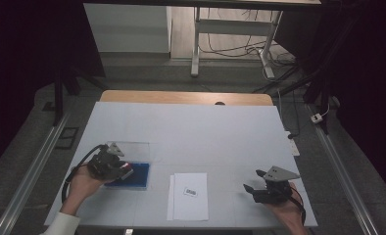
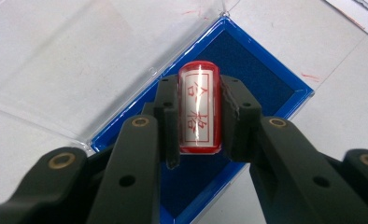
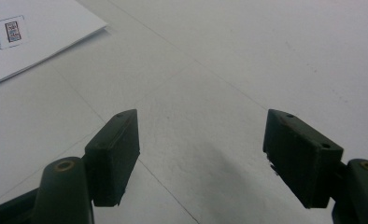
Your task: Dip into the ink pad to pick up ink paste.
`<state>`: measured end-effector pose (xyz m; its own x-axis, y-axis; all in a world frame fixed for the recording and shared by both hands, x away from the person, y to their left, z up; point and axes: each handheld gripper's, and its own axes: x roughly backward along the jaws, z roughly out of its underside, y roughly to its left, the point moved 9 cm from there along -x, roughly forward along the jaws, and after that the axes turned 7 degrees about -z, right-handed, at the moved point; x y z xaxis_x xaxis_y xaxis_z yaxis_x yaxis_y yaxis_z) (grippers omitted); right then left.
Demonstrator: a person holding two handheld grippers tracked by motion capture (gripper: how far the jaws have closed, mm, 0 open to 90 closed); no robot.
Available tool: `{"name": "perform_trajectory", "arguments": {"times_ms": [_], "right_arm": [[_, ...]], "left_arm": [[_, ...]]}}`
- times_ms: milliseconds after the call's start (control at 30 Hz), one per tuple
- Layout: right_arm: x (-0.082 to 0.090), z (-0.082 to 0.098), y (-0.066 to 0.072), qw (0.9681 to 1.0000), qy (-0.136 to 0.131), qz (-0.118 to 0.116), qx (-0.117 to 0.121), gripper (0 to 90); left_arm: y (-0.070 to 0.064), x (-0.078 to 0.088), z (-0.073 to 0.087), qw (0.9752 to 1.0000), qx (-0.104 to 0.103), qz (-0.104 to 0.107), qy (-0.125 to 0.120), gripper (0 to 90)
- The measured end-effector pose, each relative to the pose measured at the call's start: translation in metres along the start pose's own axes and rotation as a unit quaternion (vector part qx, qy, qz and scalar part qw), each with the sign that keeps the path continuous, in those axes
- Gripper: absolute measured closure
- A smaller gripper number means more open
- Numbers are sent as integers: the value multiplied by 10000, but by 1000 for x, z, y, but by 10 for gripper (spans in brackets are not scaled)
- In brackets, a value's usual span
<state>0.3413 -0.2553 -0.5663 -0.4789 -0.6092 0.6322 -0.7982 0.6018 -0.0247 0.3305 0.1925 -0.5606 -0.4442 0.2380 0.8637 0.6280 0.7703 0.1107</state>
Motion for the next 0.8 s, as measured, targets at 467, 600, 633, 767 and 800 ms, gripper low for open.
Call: {"name": "perform_trajectory", "arguments": {"times_ms": [467,600,633,767,800], "right_arm": [[0,-1,2,10000,11,2,32,265],[0,-2,3,10000,20,2,54,265],[0,-2,4,10000,17,3,55,265],[0,-2,3,10000,3,3,70,265],[0,-2,3,10000,-3,-3,53,265]], "left_arm": [[-4,-4,0,9995,17,-204,247,710],[-5,-4,0,9994,-3,-230,244,711],[-5,-5,0,9995,-3,-223,228,711],[-4,-5,1,9997,12,-172,188,711],[-4,-5,1,9997,16,-164,182,711]]}}
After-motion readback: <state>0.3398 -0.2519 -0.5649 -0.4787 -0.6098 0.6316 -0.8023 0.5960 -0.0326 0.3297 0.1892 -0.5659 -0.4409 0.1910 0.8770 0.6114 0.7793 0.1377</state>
